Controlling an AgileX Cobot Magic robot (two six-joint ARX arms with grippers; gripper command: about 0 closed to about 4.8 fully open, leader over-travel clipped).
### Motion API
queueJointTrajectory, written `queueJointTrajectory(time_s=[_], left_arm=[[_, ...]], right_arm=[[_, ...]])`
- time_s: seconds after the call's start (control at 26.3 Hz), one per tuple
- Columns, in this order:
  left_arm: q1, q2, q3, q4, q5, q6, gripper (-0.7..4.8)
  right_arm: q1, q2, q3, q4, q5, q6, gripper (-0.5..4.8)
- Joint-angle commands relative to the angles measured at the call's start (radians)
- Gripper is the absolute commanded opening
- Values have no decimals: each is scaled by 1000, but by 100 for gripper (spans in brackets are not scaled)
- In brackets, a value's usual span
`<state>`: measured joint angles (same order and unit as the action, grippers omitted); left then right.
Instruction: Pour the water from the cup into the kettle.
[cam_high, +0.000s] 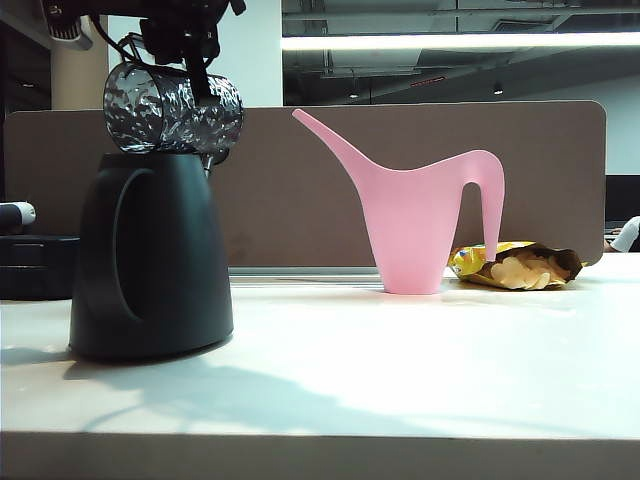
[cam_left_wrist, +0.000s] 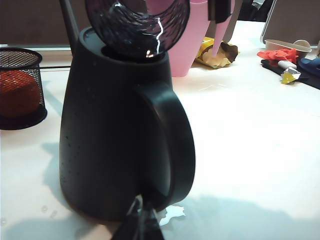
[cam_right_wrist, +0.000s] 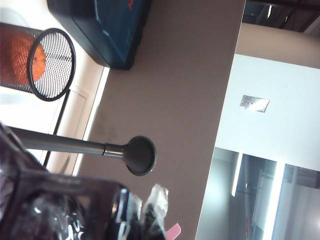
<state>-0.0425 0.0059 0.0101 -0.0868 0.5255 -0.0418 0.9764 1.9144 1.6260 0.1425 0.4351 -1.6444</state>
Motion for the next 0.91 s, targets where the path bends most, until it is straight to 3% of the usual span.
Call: queueJointTrajectory(time_s=[0.04, 0.91], left_arm=[[0, 1, 3, 13, 17, -1, -5], [0, 1, 3, 13, 17, 0, -5]], right_arm=[[0, -6, 7, 20, 16, -6, -6], [-21, -7, 8, 19, 19, -5, -6]])
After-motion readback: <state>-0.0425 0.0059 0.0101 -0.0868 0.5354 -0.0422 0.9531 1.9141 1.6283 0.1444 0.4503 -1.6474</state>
